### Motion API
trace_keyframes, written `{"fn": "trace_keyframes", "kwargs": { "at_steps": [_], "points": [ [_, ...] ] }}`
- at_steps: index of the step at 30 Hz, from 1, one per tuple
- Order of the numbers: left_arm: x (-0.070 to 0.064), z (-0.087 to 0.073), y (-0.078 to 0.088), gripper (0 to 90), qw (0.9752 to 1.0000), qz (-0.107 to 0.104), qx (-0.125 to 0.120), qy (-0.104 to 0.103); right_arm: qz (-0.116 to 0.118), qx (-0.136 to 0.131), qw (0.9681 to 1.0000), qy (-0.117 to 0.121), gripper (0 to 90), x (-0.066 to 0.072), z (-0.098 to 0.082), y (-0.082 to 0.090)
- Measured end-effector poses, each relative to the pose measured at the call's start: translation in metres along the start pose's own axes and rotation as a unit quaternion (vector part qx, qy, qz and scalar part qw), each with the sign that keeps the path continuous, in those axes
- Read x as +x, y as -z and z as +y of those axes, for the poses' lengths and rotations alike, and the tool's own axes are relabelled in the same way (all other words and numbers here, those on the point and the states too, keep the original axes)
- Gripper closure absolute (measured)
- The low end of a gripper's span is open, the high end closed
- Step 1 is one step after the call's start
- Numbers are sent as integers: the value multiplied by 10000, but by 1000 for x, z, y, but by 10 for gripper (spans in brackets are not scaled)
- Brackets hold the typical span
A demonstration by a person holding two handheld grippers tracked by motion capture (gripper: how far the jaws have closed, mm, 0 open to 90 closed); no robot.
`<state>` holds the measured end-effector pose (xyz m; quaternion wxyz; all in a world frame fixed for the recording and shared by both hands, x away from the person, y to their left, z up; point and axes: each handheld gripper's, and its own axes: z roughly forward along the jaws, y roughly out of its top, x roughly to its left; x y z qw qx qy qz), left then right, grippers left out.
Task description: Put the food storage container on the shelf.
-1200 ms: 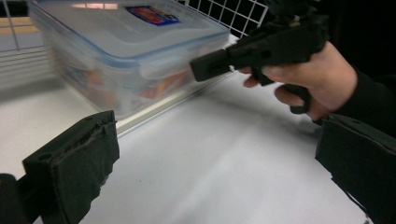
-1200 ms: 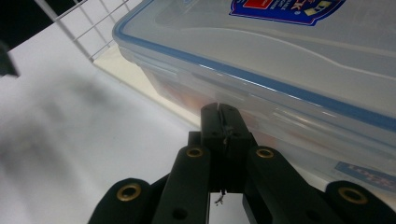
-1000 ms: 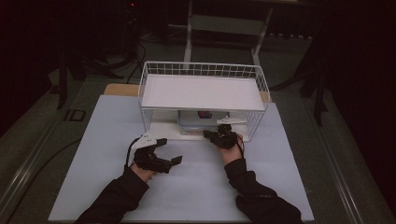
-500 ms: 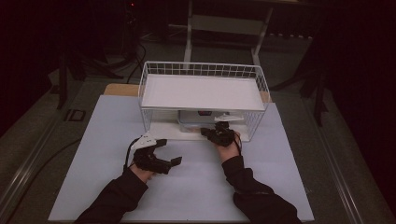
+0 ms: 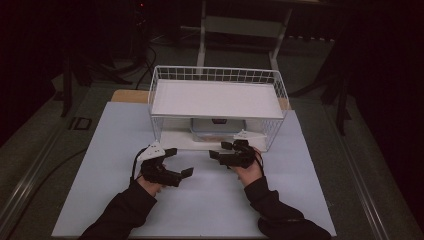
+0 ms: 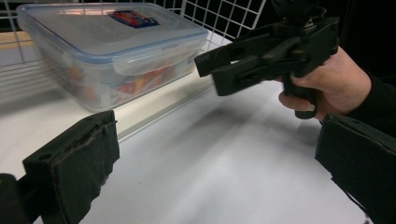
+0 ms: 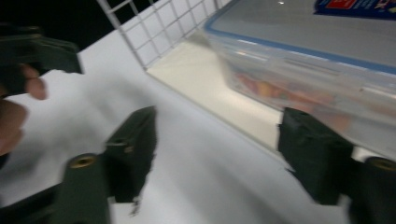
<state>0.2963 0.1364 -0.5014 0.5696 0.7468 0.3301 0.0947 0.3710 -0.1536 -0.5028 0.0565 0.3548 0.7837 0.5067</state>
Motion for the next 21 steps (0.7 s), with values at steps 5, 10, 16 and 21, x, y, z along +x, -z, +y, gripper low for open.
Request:
{"fn": "trace_keyframes", "kwargs": {
  "at_steps": [5, 10, 16, 21],
  "points": [
    [-4, -2, 1, 0, 9999, -61, 58, -64, 272, -63, 9995, -133, 173, 6, -8, 14],
    [-8, -3, 6, 0, 9999, -75, 51, -126, 271, -65, 9996, 91, 158, 14, -19, 27],
    [-13, -6, 8, 0, 9996, -133, 133, -220, 146, -39, 9997, 165, 158, 17, -36, 48],
    [-12, -8, 9, 0, 9997, -149, 133, -153, 74, 24, 9998, 199, 158, 16, -45, 68]
  ]
}}
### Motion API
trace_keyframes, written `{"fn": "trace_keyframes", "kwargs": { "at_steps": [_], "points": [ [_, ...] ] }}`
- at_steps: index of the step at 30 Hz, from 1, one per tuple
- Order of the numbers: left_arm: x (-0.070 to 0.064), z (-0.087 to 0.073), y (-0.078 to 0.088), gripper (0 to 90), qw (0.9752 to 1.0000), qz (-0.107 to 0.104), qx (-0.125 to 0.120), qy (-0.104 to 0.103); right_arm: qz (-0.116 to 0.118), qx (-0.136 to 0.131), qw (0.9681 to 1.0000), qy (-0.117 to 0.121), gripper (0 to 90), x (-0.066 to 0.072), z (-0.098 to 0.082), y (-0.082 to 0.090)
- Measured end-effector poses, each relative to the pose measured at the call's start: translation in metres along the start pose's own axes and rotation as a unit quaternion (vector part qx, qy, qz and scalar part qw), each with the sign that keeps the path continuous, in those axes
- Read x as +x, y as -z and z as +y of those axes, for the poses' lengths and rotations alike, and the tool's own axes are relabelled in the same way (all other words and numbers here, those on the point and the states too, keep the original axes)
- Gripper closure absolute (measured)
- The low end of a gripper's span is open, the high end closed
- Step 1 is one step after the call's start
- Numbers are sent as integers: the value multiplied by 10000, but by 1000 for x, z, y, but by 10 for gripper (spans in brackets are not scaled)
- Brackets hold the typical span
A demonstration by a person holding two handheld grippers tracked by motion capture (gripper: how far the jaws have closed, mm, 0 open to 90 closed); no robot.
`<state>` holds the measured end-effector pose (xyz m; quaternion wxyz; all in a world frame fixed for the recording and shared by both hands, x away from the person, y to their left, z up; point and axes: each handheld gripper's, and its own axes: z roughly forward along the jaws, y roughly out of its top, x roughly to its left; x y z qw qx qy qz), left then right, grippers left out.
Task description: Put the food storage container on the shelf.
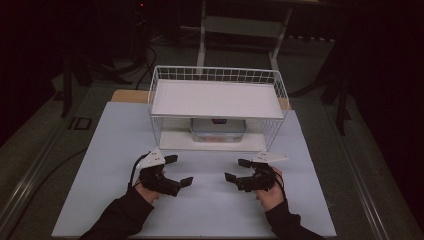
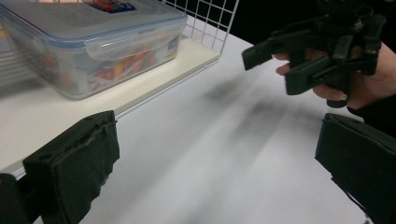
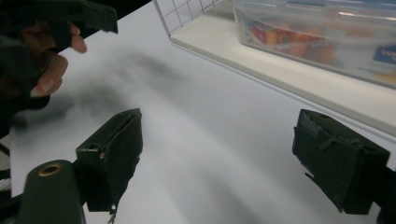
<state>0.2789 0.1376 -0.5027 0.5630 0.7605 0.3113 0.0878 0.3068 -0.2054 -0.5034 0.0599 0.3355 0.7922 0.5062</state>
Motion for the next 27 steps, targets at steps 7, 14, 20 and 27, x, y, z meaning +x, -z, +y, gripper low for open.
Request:
{"fn": "trace_keyframes", "kwargs": {
  "at_steps": [7, 14, 20, 27],
  "points": [
    [-1, -2, 3, 0, 10000, 28, 27, -33, -233, 7, 9996, 162, 158, 2, -12, 26],
    [-2, -4, 4, 0, 10000, 12, 45, -53, -345, 105, 9989, 291, 158, 1, -24, 44],
    [-4, -6, 1, 0, 9999, -3, 105, -134, -324, 308, 9985, 320, 159, 0, -35, 46],
    [-7, -7, -2, 0, 9996, -54, 154, -234, -316, 333, 9977, 490, 158, 3, -35, 43]
  ]
}}
